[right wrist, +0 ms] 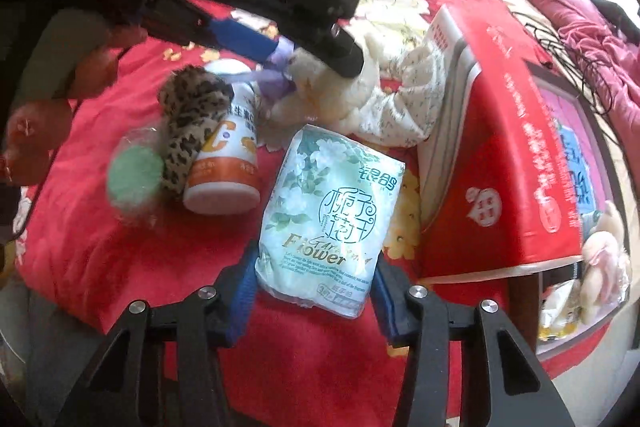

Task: Organize soft objects
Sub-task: 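Grasp the small cream bear with the left tool while the right tool grasps the Flower tissue pack, then carry the cream bear and Flower tissue pack with both tools over the pink tray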

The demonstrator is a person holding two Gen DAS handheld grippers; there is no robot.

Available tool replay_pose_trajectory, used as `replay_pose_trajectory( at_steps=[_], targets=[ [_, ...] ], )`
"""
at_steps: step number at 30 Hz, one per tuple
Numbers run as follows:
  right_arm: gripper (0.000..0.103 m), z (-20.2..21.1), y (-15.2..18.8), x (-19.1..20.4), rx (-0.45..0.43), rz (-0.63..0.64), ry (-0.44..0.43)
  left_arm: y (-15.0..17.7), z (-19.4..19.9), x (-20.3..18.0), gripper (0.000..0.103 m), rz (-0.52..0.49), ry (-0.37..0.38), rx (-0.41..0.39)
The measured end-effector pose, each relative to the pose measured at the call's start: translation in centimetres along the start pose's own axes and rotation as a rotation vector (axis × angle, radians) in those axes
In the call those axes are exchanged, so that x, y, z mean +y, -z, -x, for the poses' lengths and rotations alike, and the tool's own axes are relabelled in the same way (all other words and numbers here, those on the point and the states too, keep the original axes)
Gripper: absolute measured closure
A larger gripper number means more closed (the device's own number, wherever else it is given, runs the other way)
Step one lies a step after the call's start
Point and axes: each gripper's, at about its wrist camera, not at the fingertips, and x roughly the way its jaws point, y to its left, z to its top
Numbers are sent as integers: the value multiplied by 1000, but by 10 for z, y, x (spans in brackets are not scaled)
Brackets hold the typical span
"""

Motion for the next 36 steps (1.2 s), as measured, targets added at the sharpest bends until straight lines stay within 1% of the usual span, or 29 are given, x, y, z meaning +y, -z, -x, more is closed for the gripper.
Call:
replay_pose_trajectory(
  at_steps=[4, 11, 14, 15, 18, 20, 22, 27, 36],
  targets=[
    [52, 19, 3, -12, -30, -23, -5, 5, 9, -4, 53, 2, -12, -12],
    [52, 48, -4, -35, -91, -53, -6, 11, 31, -18, 53, -26, -54, -52],
    [52, 67, -5, -36, -124, -54, 2, 11, 41, -22, 53, -28, -63, -69],
    [52, 73, -6, -31, -133, -53, 6, 12, 45, -25, 53, -34, -64, -76],
    [52, 85, -8, -38, -162, -63, 13, 14, 56, -33, 53, -45, -73, -93],
    [52, 98, -6, -35, -178, -68, 17, 16, 62, -38, 53, -53, -82, -103],
    [52, 102, -11, -41, -194, -72, 27, 19, 69, -45, 53, -68, -100, -114],
    [52, 121, -9, -43, -228, -77, 53, 26, 78, -57, 53, -89, -119, -121],
    [52, 149, -10, -60, -293, -89, 59, 34, 95, -81, 53, -117, -138, -154]
  ],
)
